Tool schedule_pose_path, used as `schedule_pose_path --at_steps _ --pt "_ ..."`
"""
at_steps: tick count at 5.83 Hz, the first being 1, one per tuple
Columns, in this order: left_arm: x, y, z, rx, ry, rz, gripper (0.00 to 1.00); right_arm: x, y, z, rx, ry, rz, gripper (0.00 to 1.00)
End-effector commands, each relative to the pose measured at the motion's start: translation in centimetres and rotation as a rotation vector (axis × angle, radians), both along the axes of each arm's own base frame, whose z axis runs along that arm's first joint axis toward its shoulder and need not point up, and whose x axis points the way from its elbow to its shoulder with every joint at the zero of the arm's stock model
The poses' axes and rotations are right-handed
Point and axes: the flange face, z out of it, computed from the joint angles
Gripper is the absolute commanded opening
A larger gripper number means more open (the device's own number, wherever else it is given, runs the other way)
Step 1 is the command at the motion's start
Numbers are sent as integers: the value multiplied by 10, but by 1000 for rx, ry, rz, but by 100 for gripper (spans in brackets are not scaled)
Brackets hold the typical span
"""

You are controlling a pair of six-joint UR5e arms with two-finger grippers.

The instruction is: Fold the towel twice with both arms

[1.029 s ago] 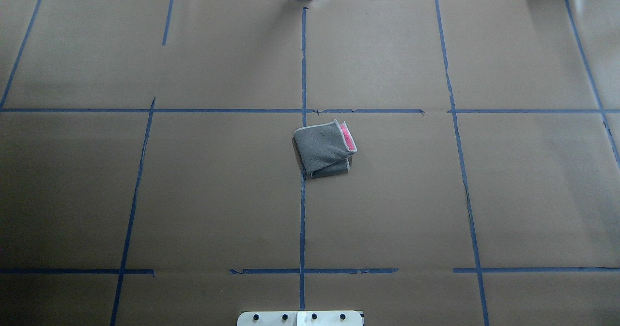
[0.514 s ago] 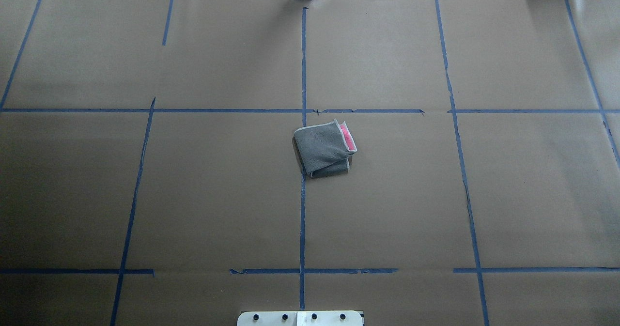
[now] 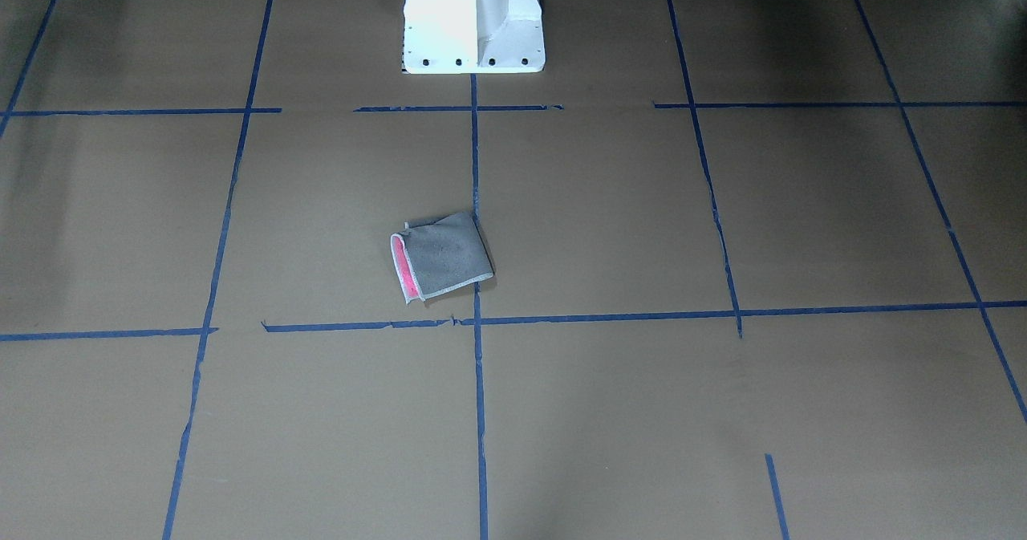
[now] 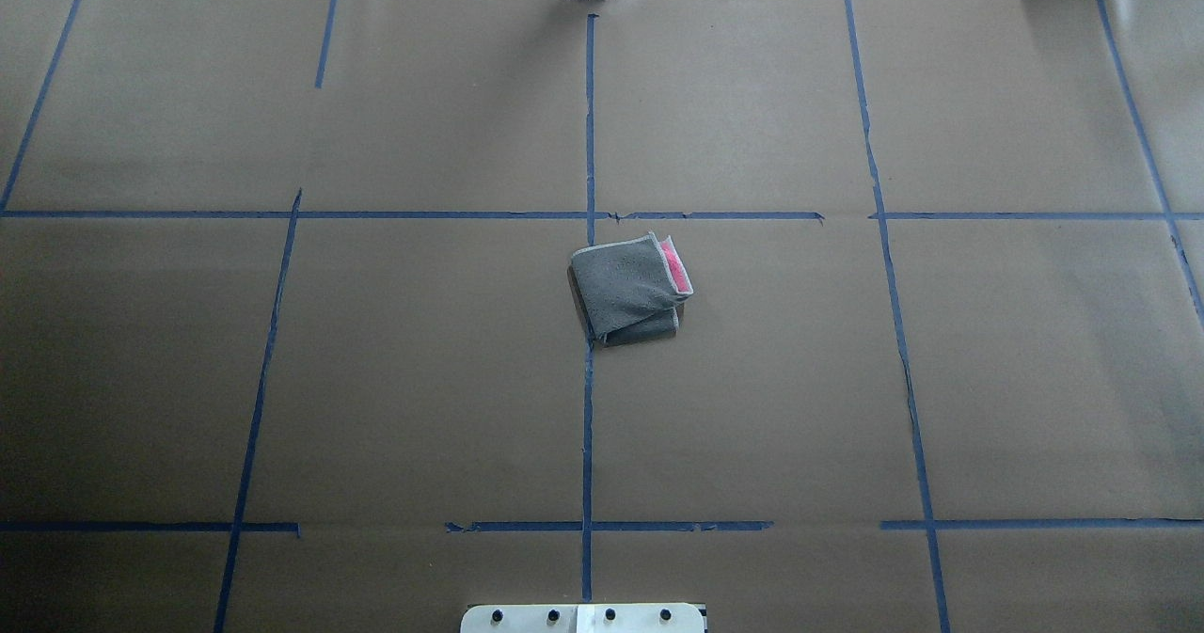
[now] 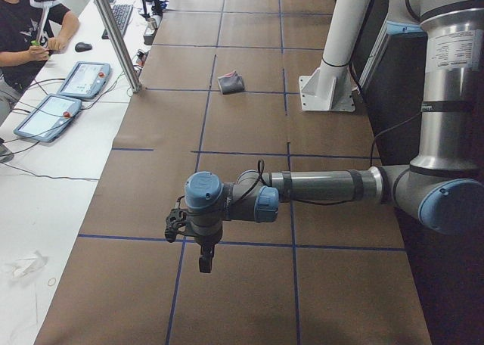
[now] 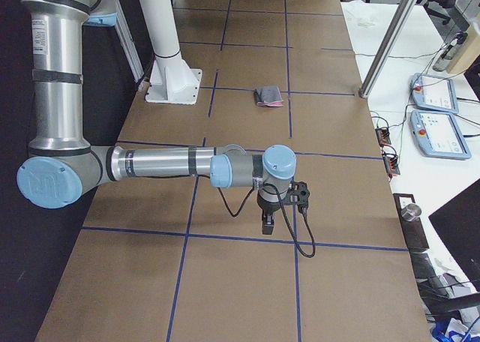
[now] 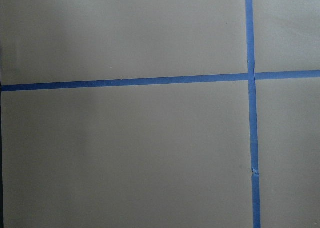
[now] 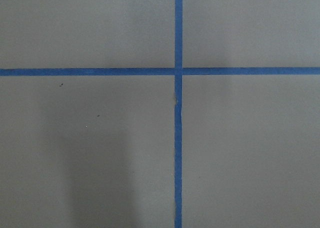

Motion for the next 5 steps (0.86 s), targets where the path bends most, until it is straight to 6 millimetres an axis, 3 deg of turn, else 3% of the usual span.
schedule_pose_path --at_steps 1,5 --pt "0 -2 -2 11 0 -5 100 0 0 2 -4 1 0 100" --pt "1 -5 -2 2 3 -22 100 0 2 7 -15 2 0 100"
